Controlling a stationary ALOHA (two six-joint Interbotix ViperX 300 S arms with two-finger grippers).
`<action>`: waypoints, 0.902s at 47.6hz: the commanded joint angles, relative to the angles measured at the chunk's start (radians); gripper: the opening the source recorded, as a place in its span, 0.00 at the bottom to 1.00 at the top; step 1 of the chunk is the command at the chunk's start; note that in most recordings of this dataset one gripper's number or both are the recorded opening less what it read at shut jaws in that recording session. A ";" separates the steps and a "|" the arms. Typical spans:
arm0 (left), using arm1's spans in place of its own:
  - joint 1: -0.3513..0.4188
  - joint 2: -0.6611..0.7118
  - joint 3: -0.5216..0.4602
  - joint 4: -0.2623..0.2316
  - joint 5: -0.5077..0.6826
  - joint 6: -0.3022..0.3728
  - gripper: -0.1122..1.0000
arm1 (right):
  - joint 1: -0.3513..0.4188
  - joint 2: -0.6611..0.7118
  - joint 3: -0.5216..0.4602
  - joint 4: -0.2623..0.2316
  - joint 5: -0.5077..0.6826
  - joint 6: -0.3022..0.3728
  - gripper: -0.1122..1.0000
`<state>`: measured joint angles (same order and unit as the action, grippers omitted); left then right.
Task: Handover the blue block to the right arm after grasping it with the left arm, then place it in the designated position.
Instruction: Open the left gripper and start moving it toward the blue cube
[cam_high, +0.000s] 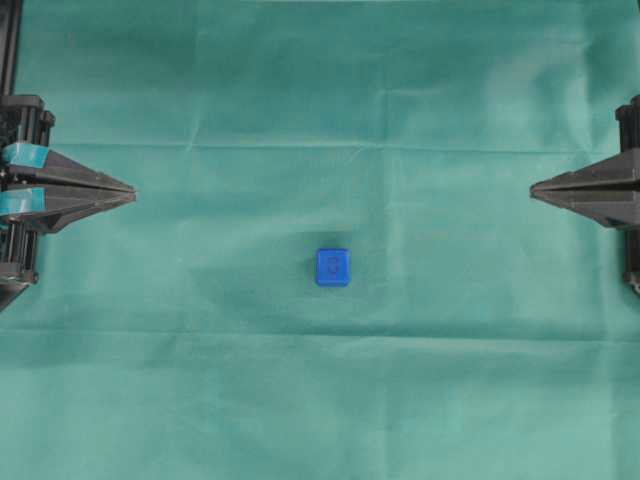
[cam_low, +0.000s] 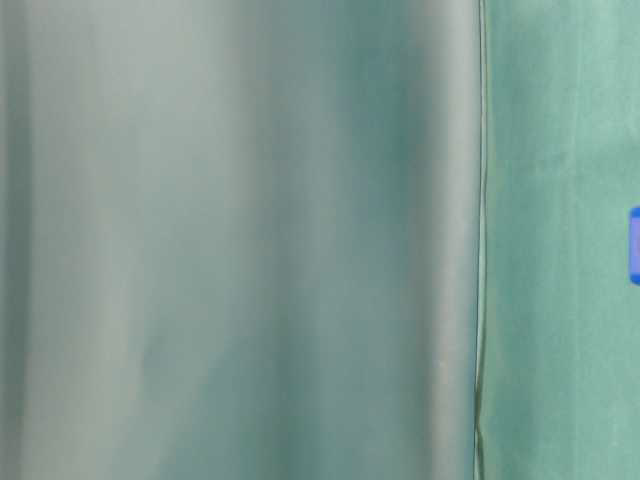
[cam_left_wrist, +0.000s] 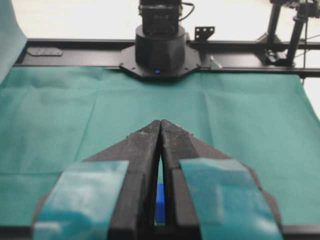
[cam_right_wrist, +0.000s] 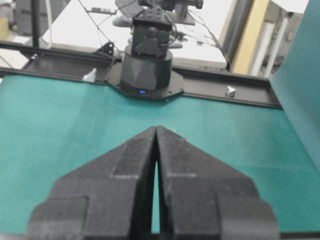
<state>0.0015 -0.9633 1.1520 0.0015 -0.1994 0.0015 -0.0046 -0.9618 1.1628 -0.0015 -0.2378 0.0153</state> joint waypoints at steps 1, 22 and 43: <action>0.000 0.008 -0.025 -0.002 -0.006 0.002 0.12 | -0.003 0.006 -0.031 0.005 0.008 0.005 0.10; 0.000 0.009 -0.029 -0.002 -0.008 -0.002 0.68 | -0.028 0.008 -0.046 0.023 0.023 0.048 0.64; 0.000 0.009 -0.029 -0.002 -0.005 -0.003 1.00 | -0.037 0.009 -0.052 0.023 0.051 0.071 0.95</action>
<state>0.0015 -0.9633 1.1490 0.0015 -0.1994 0.0000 -0.0368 -0.9603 1.1367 0.0184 -0.1825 0.0844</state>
